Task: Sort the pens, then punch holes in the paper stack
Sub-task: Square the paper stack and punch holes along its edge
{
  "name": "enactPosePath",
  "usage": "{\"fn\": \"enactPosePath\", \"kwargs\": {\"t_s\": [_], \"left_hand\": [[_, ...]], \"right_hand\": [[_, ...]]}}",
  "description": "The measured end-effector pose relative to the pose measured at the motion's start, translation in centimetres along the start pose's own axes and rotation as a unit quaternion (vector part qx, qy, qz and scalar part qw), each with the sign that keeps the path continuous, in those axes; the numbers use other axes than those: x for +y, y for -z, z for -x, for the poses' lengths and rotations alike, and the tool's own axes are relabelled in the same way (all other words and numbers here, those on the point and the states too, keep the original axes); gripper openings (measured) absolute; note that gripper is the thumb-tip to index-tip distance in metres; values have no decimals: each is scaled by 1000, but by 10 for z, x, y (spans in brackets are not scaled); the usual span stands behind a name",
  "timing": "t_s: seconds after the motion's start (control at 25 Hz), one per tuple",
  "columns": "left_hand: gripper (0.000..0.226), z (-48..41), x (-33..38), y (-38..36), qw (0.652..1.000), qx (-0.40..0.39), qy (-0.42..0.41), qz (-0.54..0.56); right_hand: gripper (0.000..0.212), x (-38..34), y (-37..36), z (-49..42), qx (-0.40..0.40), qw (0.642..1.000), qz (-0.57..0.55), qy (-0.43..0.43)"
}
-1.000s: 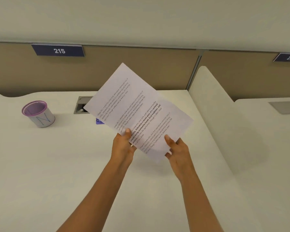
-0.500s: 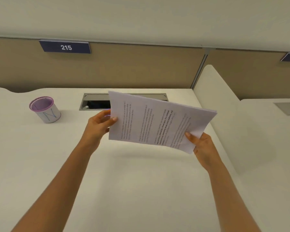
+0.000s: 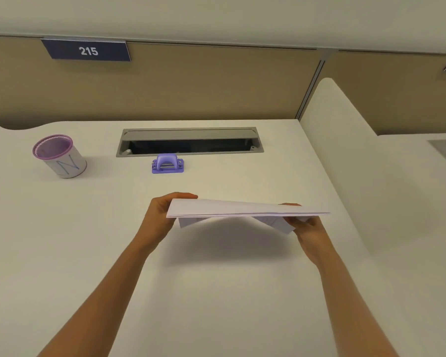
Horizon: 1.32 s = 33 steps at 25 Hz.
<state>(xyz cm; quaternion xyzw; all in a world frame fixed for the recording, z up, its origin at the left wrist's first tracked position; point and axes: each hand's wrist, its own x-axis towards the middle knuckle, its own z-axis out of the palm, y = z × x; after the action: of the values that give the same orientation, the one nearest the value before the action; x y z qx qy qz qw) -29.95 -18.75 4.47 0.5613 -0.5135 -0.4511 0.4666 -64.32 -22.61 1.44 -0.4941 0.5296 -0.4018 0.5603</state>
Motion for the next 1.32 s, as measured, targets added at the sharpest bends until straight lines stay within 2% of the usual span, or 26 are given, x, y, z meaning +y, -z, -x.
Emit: {"fn": "enactPosePath", "kwargs": {"t_s": [0.08, 0.24, 0.32, 0.4, 0.48, 0.56, 0.68, 0.76, 0.84, 0.92, 1.0, 1.08, 1.16, 1.24, 1.32], "left_hand": [[20, -10, 14, 1, 1000, 15, 15, 7], [22, -21, 28, 8, 986, 72, 117, 94], [20, -17, 29, 3, 966, 102, 151, 185], [18, -9, 28, -13, 935, 115, 181, 281], [18, 0, 25, -35, 914, 122, 199, 332], [18, 10, 19, -58, 902, 126, 208, 357], [16, 26, 12, -84, 893, 106, 230, 373], [12, 32, 8, -87, 899, 96, 235, 357], [20, 27, 10, -70, 921, 129, 202, 306], [45, 13, 21, -42, 953, 144, 144, 224], [55, -4, 46, -25, 988, 89, 71, 109], [48, -20, 72, -23, 999, 14, 2, 48], [32, -29, 86, -30, 995, -10, -46, 93], [23, -29, 83, -32, 989, -5, -57, 134], [24, -21, 66, -33, 990, -6, -40, 135]], "right_hand": [[30, -20, 2, -4, 15, 1000, 5, -4], [46, -74, 17, -5, -26, 999, -14, 16], [51, -83, 15, 2, 5, 998, -64, 12], [55, -76, -6, 12, 10, 986, -163, -20], [50, -70, -42, 23, -15, 975, -217, -40], [41, -71, -77, 29, -35, 976, -216, -19], [22, -79, -106, 26, 32, 977, -210, 13], [21, -82, -103, 23, 73, 981, -178, 21], [25, -85, -90, 20, 64, 990, -121, 44], [27, -89, -72, 18, 40, 994, -78, 57], [22, -95, -59, 15, 10, 996, -58, 60], [18, -98, -53, 12, -17, 997, -39, 68], [18, -99, -51, 9, -28, 996, -26, 80], [20, -97, -51, 7, -33, 996, -26, 82], [26, -85, -49, 7, -40, 997, -23, 67]]}}
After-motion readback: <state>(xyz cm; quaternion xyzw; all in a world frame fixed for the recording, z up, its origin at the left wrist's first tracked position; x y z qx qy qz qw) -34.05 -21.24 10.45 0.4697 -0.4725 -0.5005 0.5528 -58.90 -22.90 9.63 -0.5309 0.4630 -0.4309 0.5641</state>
